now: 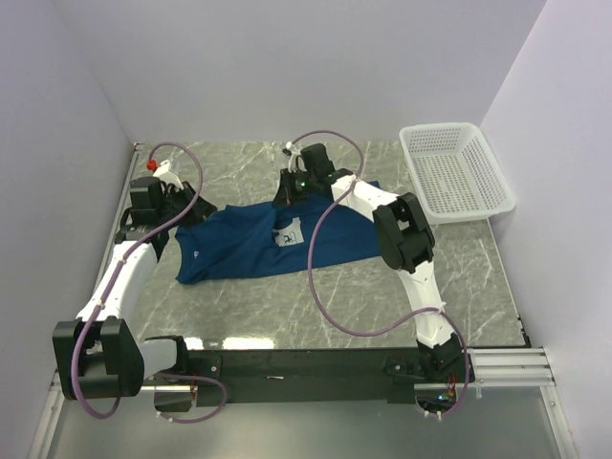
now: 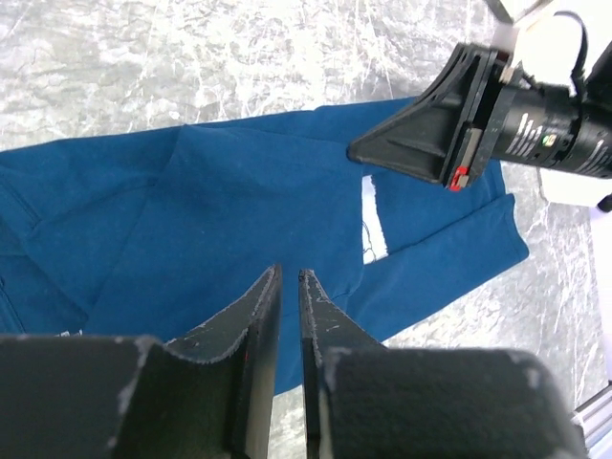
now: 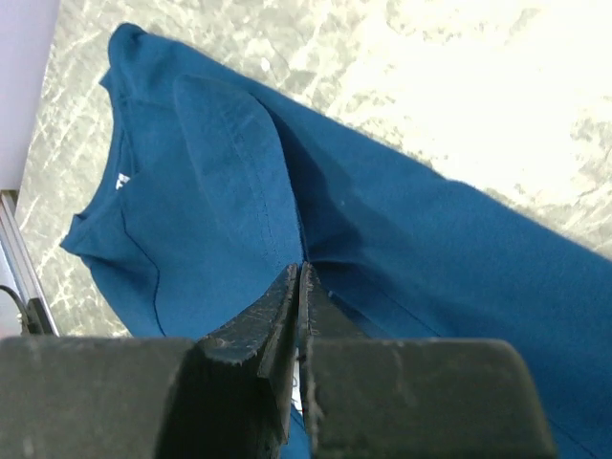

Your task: Fold and stack the t-shirts

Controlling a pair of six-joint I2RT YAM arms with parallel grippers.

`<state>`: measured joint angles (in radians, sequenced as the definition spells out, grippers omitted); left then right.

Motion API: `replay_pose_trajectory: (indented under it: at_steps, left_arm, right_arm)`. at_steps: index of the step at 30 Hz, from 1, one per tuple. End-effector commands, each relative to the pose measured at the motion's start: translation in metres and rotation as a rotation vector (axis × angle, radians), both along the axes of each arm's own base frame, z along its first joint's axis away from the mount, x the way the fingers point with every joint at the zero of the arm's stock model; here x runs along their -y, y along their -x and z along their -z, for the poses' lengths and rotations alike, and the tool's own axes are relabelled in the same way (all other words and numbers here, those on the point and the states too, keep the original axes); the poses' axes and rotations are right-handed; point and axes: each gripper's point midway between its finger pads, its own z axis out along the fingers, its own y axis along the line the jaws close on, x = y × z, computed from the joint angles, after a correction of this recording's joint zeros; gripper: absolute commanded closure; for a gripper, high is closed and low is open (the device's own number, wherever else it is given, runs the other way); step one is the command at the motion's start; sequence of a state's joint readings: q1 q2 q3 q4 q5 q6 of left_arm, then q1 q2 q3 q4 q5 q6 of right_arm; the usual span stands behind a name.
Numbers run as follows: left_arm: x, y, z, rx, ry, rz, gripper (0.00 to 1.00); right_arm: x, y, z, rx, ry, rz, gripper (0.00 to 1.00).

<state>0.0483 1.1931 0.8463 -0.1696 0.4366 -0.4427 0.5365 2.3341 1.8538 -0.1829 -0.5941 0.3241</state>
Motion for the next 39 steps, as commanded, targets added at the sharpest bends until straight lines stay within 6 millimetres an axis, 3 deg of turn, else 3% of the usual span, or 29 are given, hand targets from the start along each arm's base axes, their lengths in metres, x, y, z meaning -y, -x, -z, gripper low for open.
replay_pose_trajectory:
  at_steps: [1, 8, 13, 16, 20, 21, 23, 24, 26, 27, 29, 30, 32, 34, 39]
  left_arm:
    - [-0.007, 0.002, -0.009, 0.013, 0.008, -0.051, 0.82]
    - [-0.008, 0.004, 0.006, -0.055, 0.023, -0.078, 0.83]
    - [-0.009, 0.008, 0.020, -0.112, 0.047, -0.106, 0.84]
    - [-0.009, 0.017, 0.037, -0.179, 0.077, -0.144, 0.88]
    - [-0.021, 0.040, 0.061, -0.301, 0.097, -0.290, 0.89]
    - [-0.025, 0.045, 0.060, -0.309, 0.092, -0.323, 0.88]
    - [-0.036, 0.061, 0.068, -0.367, 0.064, -0.402, 0.85]
    - [-0.041, 0.066, 0.072, -0.388, 0.047, -0.434, 0.77]
    - [-0.051, 0.081, 0.083, -0.438, -0.008, -0.485, 0.70]
    - [-0.057, 0.086, 0.083, -0.440, -0.015, -0.522, 0.62]
    - [-0.059, 0.086, 0.077, -0.442, -0.017, -0.544, 0.56]
    - [-0.059, 0.087, 0.077, -0.456, -0.006, -0.554, 0.48]
    - [-0.073, 0.091, 0.084, -0.509, -0.027, -0.663, 0.44]
    - [-0.077, 0.098, 0.094, -0.579, -0.033, -0.719, 0.44]
    - [-0.082, 0.113, 0.136, -0.746, -0.016, -0.820, 0.47]
  right_arm:
    - [0.004, -0.004, -0.036, 0.084, -0.035, 0.006, 0.92]
    - [0.011, 0.004, -0.033, 0.090, -0.019, 0.009, 0.89]
    - [0.017, 0.011, -0.026, 0.078, 0.004, 0.007, 0.77]
    - [0.026, 0.009, -0.031, 0.106, 0.036, 0.022, 0.71]
    - [0.049, 0.011, -0.056, 0.230, 0.110, 0.020, 0.63]
    - [0.054, 0.014, -0.062, 0.265, 0.127, 0.008, 0.54]
    - [0.065, 0.039, -0.077, 0.373, 0.160, -0.133, 0.44]
    - [0.062, 0.060, -0.086, 0.396, 0.115, -0.246, 0.34]
    - [0.078, 0.094, -0.094, 0.478, 0.134, -0.374, 0.26]
    - [0.080, 0.109, -0.099, 0.496, 0.113, -0.425, 0.18]
    - [0.097, 0.130, -0.103, 0.536, 0.149, -0.466, 0.14]
    - [0.102, 0.135, -0.104, 0.546, 0.159, -0.470, 0.08]
    - [0.119, 0.144, -0.103, 0.567, 0.200, -0.437, 0.00]
    - [0.130, 0.150, -0.111, 0.571, 0.188, -0.402, 0.00]
    - [0.169, 0.154, -0.099, 0.484, 0.194, -0.320, 0.00]
